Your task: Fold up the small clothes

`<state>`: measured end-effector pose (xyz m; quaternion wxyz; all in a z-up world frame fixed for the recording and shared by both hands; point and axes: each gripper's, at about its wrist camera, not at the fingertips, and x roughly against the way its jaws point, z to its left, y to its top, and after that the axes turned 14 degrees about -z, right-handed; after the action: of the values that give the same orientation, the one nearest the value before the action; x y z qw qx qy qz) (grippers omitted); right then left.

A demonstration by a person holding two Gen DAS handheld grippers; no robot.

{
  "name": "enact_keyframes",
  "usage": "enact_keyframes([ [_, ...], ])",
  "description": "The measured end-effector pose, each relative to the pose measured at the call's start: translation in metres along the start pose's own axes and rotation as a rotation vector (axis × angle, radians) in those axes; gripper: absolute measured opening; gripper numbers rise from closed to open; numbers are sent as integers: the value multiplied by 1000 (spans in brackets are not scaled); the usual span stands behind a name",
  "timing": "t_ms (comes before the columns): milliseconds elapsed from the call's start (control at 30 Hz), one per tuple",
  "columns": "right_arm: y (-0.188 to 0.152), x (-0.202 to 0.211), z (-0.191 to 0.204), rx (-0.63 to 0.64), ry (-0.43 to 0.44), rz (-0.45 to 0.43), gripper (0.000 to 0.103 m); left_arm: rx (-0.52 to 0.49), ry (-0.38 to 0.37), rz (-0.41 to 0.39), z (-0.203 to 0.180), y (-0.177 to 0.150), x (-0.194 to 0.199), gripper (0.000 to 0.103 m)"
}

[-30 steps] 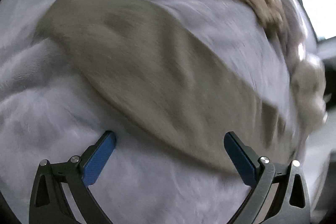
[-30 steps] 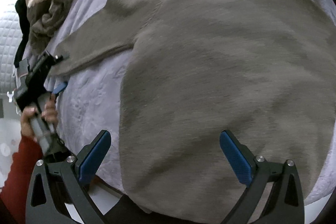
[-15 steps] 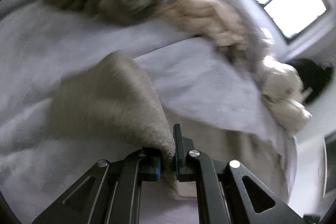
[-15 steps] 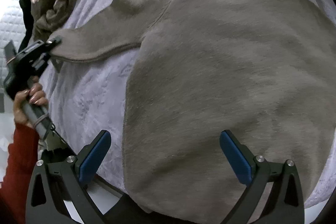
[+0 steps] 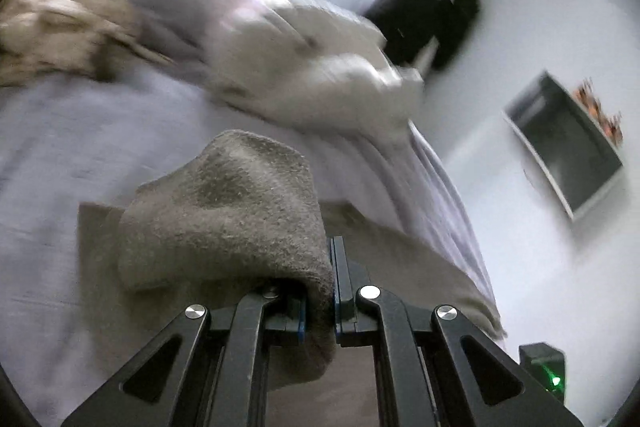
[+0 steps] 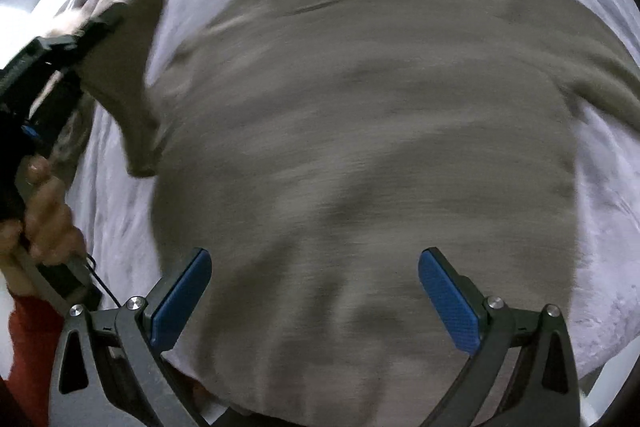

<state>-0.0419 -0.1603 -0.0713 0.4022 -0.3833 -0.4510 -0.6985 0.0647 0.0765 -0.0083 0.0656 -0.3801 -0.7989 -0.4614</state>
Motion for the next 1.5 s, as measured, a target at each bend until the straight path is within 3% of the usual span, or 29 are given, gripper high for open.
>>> enact_keyframes([
  [100,0,2,-38,-68,-37,-11,103,-35,-3,82,-29,-28,-38,10],
  [233,1,-1,-75,-113,-87,-7,103,-115,85,208,-52,-70,-83,13],
  [267,1,-2,-80,-114,-98,-7,103,-125,100,233,-55,-77,-86,20],
  [300,4,-2,-83,-112,-108,-9,103,-133,118,264,-56,-84,-89,42],
  [333,7,-2,-85,-106,-115,-13,103,-134,139,277,-53,-90,-87,56],
  [433,25,3,-77,-43,-146,-48,103,-137,159,255,-50,-88,-67,56],
  [567,53,3,-20,220,-178,-133,103,-162,210,221,-35,-71,-24,59],
  [633,65,-8,20,406,-188,-171,103,-183,283,181,-16,-60,3,89],
  [700,68,-27,61,596,-213,-208,103,-198,358,141,4,-55,27,89],
  [767,65,-47,91,767,-255,-248,103,-214,432,158,23,-55,42,89],
  [867,58,-87,119,973,-402,-270,101,-209,522,203,50,-69,56,89],
  [900,57,-101,122,1026,-464,-269,95,-200,549,228,59,-78,56,89],
  [967,62,-113,119,1065,-516,-255,62,-189,583,259,73,-89,57,89],
  [1000,69,-114,116,1036,-499,-237,18,-178,597,276,79,-95,54,89],
  [1033,79,-109,112,961,-456,-232,11,-177,605,277,82,-97,50,89],
  [1133,118,-58,68,561,-236,-316,11,-188,629,252,83,-98,43,89],
  [1233,134,-31,1,207,-108,-362,11,-182,649,230,82,-95,35,89],
  [1300,132,-35,-46,23,-66,-326,17,-169,668,217,83,-91,32,89],
  [1367,124,-46,-84,-104,-28,-256,30,-151,691,202,90,-88,26,89],
  [1400,118,-51,-99,-158,-29,-219,56,-140,696,200,95,-86,25,89],
  [1433,110,-49,-112,-211,-7,-206,67,-131,700,197,98,-86,23,89],
  [1500,103,-40,-130,-306,68,-236,70,-137,708,199,97,-84,20,89],
])
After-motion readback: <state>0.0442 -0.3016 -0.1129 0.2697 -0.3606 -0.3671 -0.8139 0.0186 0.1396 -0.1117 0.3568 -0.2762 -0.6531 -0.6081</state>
